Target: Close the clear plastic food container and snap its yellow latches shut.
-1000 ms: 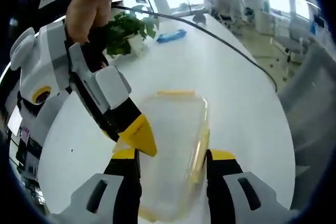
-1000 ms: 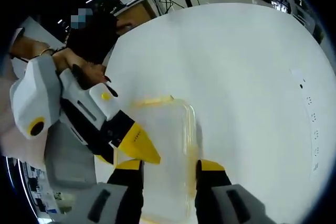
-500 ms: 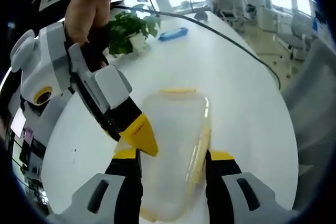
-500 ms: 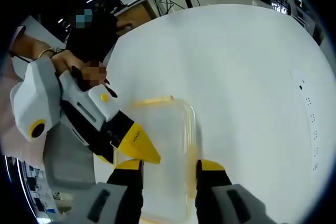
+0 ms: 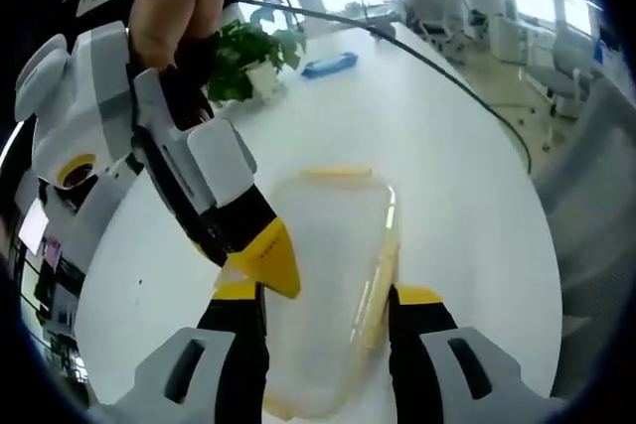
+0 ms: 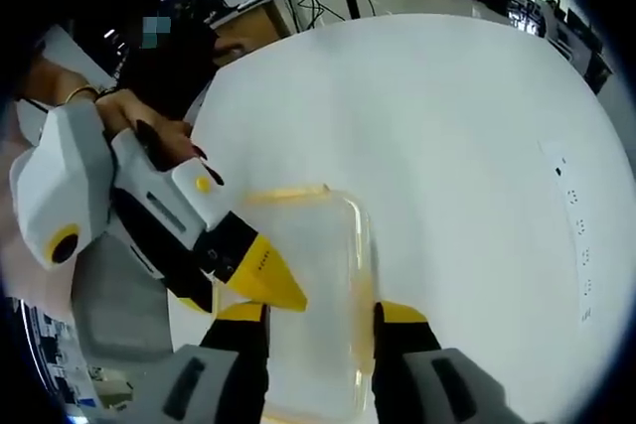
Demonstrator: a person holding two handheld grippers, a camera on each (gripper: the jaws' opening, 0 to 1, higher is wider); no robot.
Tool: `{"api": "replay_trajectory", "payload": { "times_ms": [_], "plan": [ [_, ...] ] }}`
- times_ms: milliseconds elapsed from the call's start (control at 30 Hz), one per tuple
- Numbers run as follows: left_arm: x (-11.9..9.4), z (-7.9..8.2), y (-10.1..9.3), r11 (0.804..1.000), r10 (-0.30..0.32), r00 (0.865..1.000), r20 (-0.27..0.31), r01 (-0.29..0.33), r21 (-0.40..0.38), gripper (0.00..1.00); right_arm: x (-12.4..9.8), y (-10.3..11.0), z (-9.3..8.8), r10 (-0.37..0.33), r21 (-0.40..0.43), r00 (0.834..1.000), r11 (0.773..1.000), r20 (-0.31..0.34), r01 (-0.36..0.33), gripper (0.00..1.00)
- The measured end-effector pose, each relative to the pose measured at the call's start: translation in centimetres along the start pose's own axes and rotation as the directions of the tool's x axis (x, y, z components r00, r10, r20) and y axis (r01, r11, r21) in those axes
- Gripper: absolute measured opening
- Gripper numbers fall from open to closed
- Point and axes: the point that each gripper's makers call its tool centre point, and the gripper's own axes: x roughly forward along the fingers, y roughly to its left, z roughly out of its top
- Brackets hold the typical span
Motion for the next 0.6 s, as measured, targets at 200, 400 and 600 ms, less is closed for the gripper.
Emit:
{"api": "replay_trajectory", "payload": {
  "times_ms": [200, 400, 600],
  "plan": [
    [-0.05, 0.08, -0.08, 1.0, 0.006, 1.0, -0.006, -0.006, 0.002, 0.45, -0.09, 0.0, 0.01, -0.006, 0.003, 0.999, 1.0, 0.033, 0.006, 0.4],
    [-0.16, 0.13, -0.13, 1.0, 0.01, 1.0, -0.01, -0.01, 0.007, 0.45, -0.28, 0.15, 0.15, -0.037, -0.04, 0.998, 0.998, 0.057, 0.039, 0.4],
    [-0.22, 0.37, 0.0, 0.999, 0.014, 1.0, 0.01, -0.013, -0.039, 0.47, -0.43, 0.16, 0.22, -0.076, -0.055, 0.993, 0.995, 0.09, 0.081, 0.4]
  ]
}}
